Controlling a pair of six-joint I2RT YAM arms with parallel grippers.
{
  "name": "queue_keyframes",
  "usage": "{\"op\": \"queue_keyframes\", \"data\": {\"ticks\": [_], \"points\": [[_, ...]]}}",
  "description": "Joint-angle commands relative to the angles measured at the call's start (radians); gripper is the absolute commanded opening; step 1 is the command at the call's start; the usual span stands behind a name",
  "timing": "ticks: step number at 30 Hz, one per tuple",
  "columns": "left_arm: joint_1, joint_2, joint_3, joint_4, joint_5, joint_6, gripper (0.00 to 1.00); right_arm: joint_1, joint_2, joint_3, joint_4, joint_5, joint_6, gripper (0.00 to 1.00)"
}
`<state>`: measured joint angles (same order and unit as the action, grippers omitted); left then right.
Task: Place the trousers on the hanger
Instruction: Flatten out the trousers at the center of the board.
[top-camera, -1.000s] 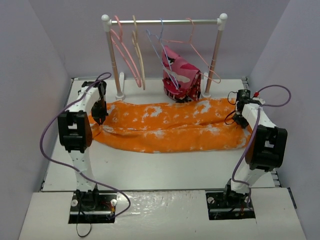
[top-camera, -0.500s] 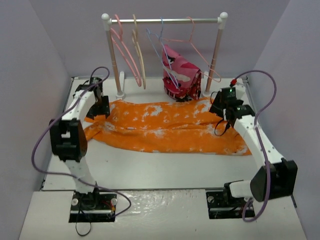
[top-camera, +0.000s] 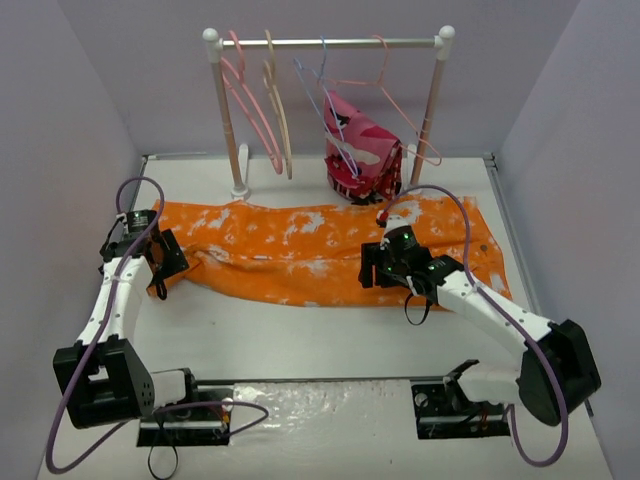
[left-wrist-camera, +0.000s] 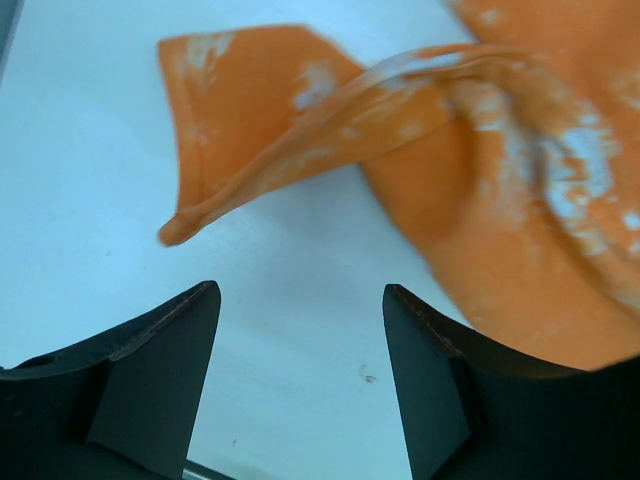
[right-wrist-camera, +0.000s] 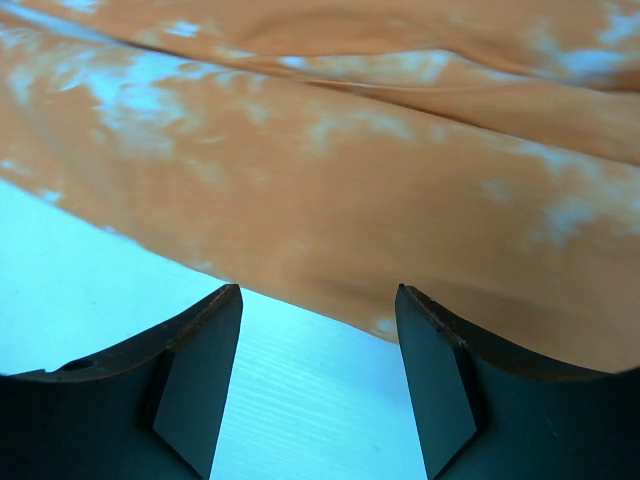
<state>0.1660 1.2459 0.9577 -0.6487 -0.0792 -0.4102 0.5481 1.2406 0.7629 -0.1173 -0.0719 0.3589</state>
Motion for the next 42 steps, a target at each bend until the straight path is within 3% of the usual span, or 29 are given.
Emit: {"op": "queue_keyframes", "data": {"ticks": [1, 10, 19, 30, 34, 36, 42], "points": [[0.103, -0.071, -0.047, 0.155, 0.002, -0.009, 0.63, 0.063, 0.111, 0.027, 0.195, -0.052, -0.053, 0.59], [0.145, -0.041, -0.075, 0.269, -0.043, 0.151, 0.63, 0.078, 0.206, 0.063, 0.266, -0.143, -0.104, 0.6], [0.145, 0.056, -0.083, 0.297, 0.06, 0.266, 0.58, 0.079, 0.217, 0.053, 0.29, -0.189, -0.126, 0.6], [0.147, 0.189, -0.046, 0.315, 0.117, 0.363, 0.45, 0.078, 0.2, 0.021, 0.303, -0.194, -0.127, 0.6], [0.145, 0.192, -0.046, 0.292, 0.116, 0.365, 0.28, 0.078, 0.201, 0.017, 0.307, -0.194, -0.129, 0.6], [0.145, 0.185, -0.035, 0.279, 0.099, 0.372, 0.0, 0.079, 0.205, 0.02, 0.31, -0.194, -0.129, 0.6], [0.144, 0.141, 0.145, 0.095, 0.08, 0.344, 0.0, 0.078, 0.225, 0.042, 0.289, -0.178, -0.121, 0.59]]}}
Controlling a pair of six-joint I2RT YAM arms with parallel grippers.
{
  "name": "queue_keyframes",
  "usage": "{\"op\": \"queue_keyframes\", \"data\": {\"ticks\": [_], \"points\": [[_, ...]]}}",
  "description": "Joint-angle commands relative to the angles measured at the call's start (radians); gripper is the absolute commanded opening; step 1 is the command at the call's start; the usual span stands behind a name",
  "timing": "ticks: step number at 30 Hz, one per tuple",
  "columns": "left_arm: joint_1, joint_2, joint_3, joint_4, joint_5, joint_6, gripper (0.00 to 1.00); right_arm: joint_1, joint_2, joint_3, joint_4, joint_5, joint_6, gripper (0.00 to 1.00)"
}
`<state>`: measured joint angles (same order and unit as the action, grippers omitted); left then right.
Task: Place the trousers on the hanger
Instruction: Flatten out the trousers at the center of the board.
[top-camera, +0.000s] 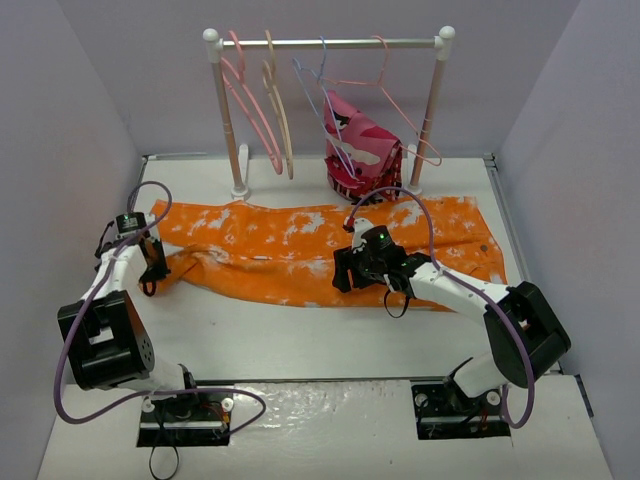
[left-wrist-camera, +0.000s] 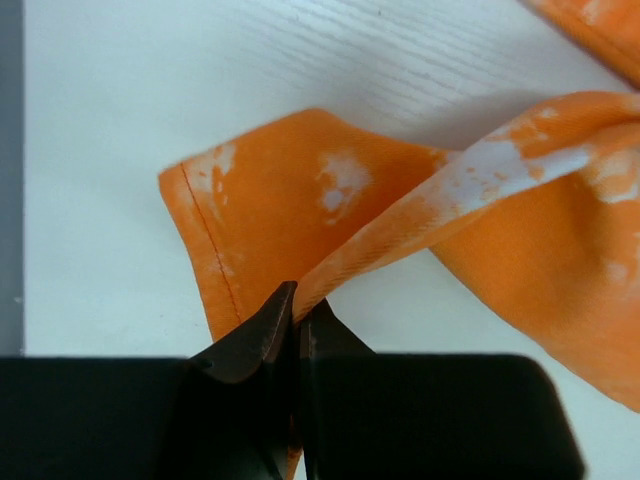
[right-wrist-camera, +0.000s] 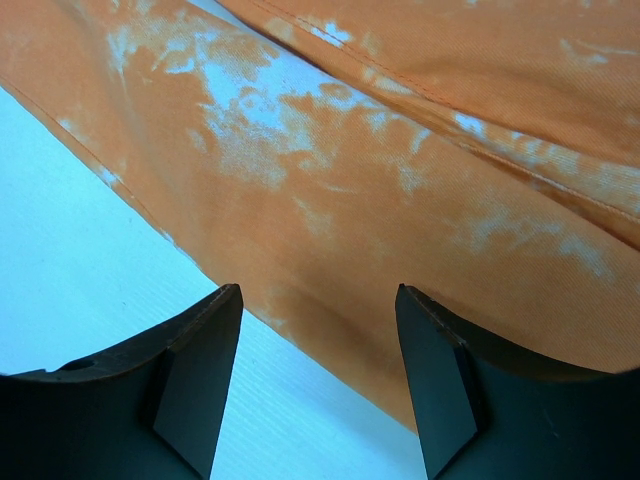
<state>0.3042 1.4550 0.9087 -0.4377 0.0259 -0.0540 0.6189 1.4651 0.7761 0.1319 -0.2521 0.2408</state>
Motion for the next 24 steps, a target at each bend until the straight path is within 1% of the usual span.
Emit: {"op": "queue_keyframes", "data": {"ticks": [1, 4, 7, 8, 11, 13, 15, 19, 21, 24], "points": [[0.004, -0.07, 0.24, -0.18, -0.052, -0.034, 0.0, 0.008, 0.006, 0.038, 0.031, 0.005, -0.004, 0.59], [0.001, -0.079, 0.349, -0.384, -0.12, -0.087, 0.0, 0.007, 0.015, 0.057, 0.019, 0.012, -0.005, 0.59], [0.003, -0.087, 0.443, -0.625, -0.132, -0.106, 0.0, 0.007, 0.017, 0.067, 0.01, 0.017, 0.004, 0.59], [0.003, -0.108, 0.456, -0.678, -0.128, -0.106, 0.0, 0.007, 0.018, 0.069, 0.004, 0.015, 0.006, 0.59], [0.001, -0.194, 0.461, -0.771, -0.153, -0.113, 0.0, 0.008, 0.018, 0.074, -0.009, 0.018, 0.008, 0.59], [0.004, -0.231, 0.472, -0.788, -0.18, -0.116, 0.0, 0.007, 0.02, 0.078, -0.019, 0.02, 0.008, 0.59], [0.004, -0.226, 0.503, -0.791, -0.224, -0.106, 0.0, 0.008, 0.023, 0.086, -0.033, 0.02, 0.006, 0.59], [0.005, -0.101, 0.527, -0.735, -0.265, -0.098, 0.0, 0.007, 0.036, 0.095, -0.047, 0.026, 0.006, 0.59], [0.006, 0.033, 0.564, -0.717, -0.271, -0.09, 0.0, 0.008, 0.039, 0.098, -0.049, 0.029, 0.012, 0.59], [0.006, 0.239, 0.662, -0.723, -0.252, -0.075, 0.0, 0.007, 0.04, 0.097, -0.054, 0.036, 0.019, 0.59]]}}
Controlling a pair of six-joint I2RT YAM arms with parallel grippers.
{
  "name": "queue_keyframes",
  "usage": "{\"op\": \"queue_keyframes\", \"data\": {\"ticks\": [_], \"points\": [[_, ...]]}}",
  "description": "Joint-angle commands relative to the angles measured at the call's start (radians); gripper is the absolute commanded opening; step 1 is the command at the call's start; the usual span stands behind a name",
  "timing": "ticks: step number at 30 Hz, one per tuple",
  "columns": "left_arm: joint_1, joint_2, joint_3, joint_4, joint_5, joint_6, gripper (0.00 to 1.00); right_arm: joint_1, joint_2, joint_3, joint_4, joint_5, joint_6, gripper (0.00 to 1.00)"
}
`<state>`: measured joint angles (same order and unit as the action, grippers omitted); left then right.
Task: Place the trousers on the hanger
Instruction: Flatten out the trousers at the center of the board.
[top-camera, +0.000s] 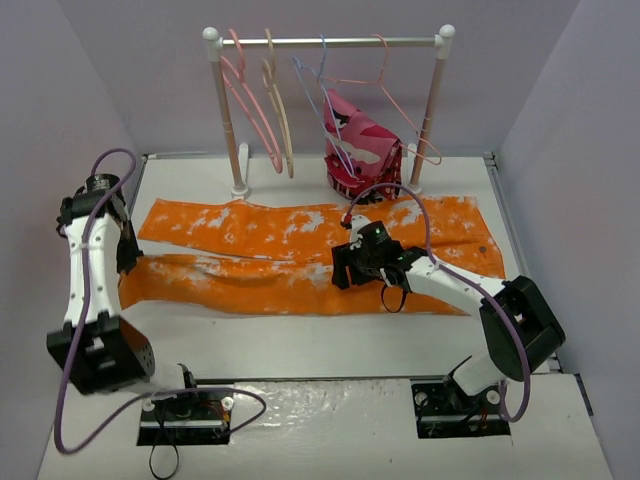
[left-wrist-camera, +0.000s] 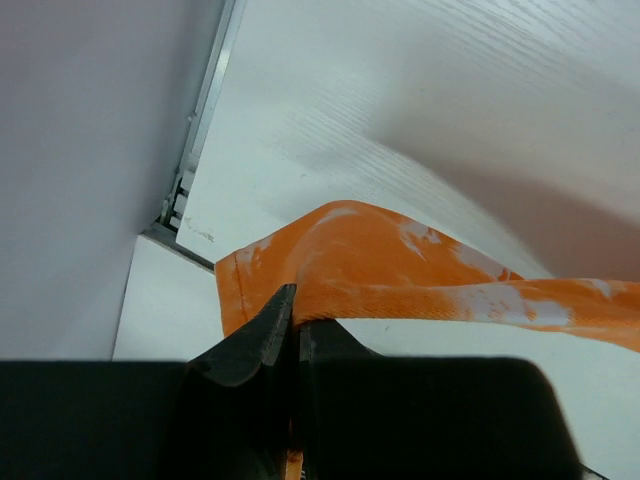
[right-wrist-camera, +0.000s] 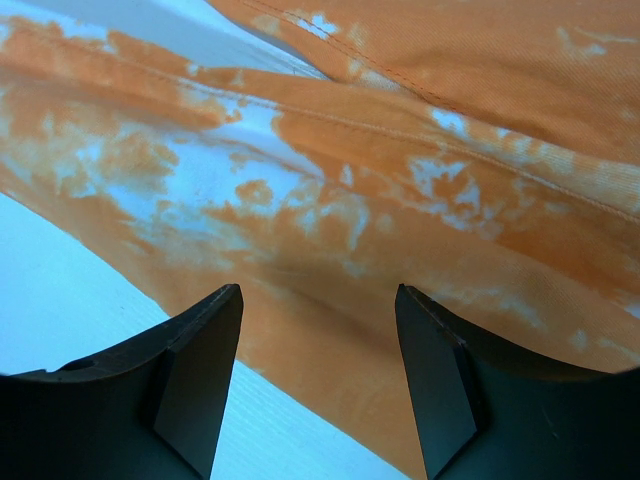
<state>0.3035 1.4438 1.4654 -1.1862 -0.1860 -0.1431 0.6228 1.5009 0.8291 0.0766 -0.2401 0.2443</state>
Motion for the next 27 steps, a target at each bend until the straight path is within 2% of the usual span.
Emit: {"op": "queue_keyframes", "data": {"ticks": [1, 7, 8, 13, 15, 19, 20, 22, 25, 27], "points": [[0.006, 0.32, 0.138, 0.028, -0.033, 0.019, 0.0, 0.003, 0.002, 0.044, 0.0, 0.028, 0.018, 0.59], [0.006, 0.635, 0.315, -0.027, 0.005, 0.034, 0.0, 0.003, -0.014, 0.042, -0.018, 0.072, 0.026, 0.59], [0.006, 0.639, 0.342, -0.029, 0.004, 0.034, 0.0, 0.003, -0.017, 0.042, -0.018, 0.073, 0.029, 0.59], [0.006, 0.805, 0.496, -0.068, -0.041, 0.028, 0.29, 0.001, -0.047, 0.045, -0.063, 0.173, 0.063, 0.6], [0.006, 0.791, 0.498, -0.055, -0.042, 0.017, 0.31, -0.004, -0.075, 0.04, -0.084, 0.273, 0.094, 0.6], [0.003, 0.604, 0.333, 0.088, 0.026, -0.034, 0.39, -0.074, -0.129, 0.028, -0.194, 0.423, 0.185, 0.61], [-0.001, 0.483, 0.213, 0.148, 0.06, -0.051, 0.44, -0.141, -0.136, 0.02, -0.216, 0.432, 0.21, 0.61], [-0.014, 0.317, 0.084, 0.291, 0.136, -0.098, 0.54, -0.23, -0.154, -0.003, -0.247, 0.45, 0.242, 0.62], [-0.052, 0.167, -0.141, 0.425, 0.249, -0.176, 0.68, -0.297, -0.182, -0.031, -0.281, 0.491, 0.267, 0.62], [-0.111, 0.076, -0.266, 0.499, 0.259, -0.221, 0.68, -0.325, -0.182, -0.045, -0.286, 0.503, 0.287, 0.64]]}}
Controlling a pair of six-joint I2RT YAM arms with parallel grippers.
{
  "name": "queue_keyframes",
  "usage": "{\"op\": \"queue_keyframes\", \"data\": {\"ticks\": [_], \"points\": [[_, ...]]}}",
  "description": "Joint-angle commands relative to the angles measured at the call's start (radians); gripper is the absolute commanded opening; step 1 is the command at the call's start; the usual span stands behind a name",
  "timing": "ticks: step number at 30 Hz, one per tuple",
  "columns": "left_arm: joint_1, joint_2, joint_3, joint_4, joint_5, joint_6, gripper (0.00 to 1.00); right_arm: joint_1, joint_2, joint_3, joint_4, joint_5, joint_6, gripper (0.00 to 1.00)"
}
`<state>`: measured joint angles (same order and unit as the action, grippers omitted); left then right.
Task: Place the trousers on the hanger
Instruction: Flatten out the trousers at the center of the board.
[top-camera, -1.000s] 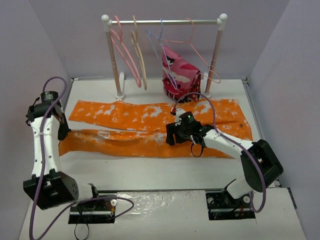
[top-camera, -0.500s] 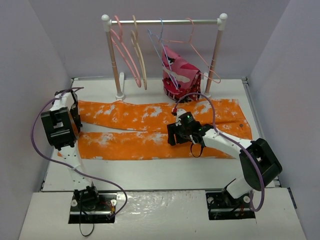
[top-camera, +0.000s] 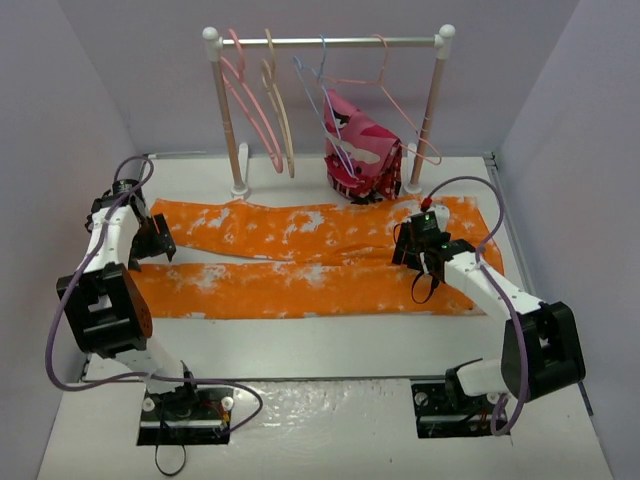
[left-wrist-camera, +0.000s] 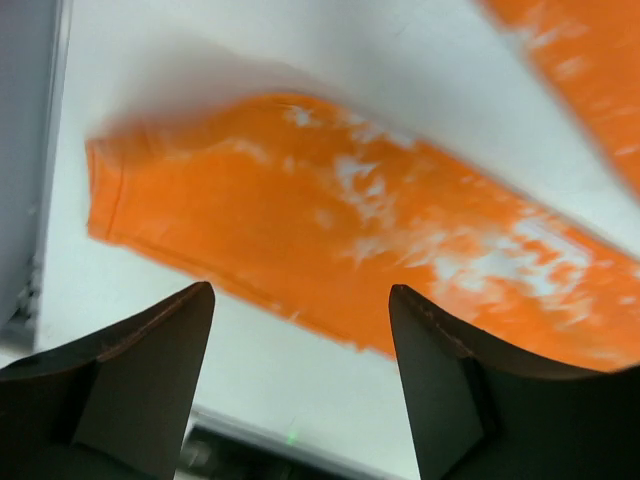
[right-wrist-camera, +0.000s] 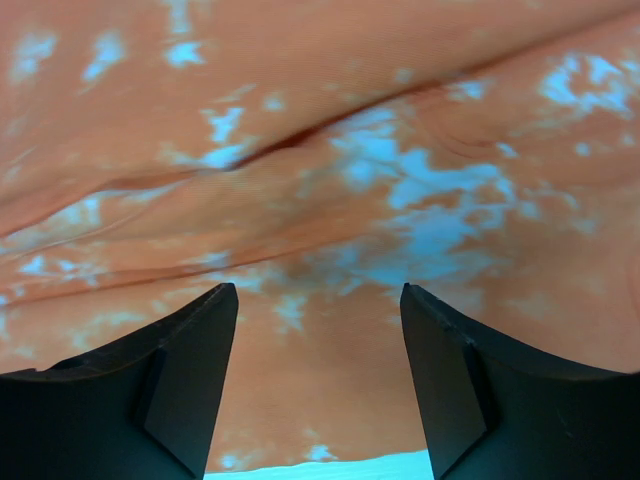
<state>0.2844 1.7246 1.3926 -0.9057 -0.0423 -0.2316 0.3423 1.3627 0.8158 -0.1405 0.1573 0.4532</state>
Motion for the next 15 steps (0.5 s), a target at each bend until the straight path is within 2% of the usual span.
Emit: {"op": "queue_keyframes", "data": {"ticks": [1, 3, 7, 13, 15], "points": [[-0.127, -0.212, -0.236, 0.256, 0.11, -0.154, 0.68, -0.064, -0.026, -0.037, -0.07, 0.102, 0.098, 0.65], [-0.174, -0.214, -0.335, 0.31, 0.123, -0.211, 0.68, -0.092, 0.008, -0.061, -0.073, 0.088, 0.131, 0.66], [-0.183, -0.131, -0.439, 0.391, 0.192, -0.273, 0.68, -0.117, 0.082, -0.107, -0.083, 0.054, 0.212, 0.67], [-0.179, -0.109, -0.482, 0.383, 0.186, -0.29, 0.67, -0.114, 0.068, -0.17, -0.241, 0.044, 0.324, 0.64], [-0.171, -0.124, -0.486, 0.37, 0.181, -0.283, 0.67, -0.111, 0.009, -0.173, -0.294, 0.032, 0.344, 0.65]]}}
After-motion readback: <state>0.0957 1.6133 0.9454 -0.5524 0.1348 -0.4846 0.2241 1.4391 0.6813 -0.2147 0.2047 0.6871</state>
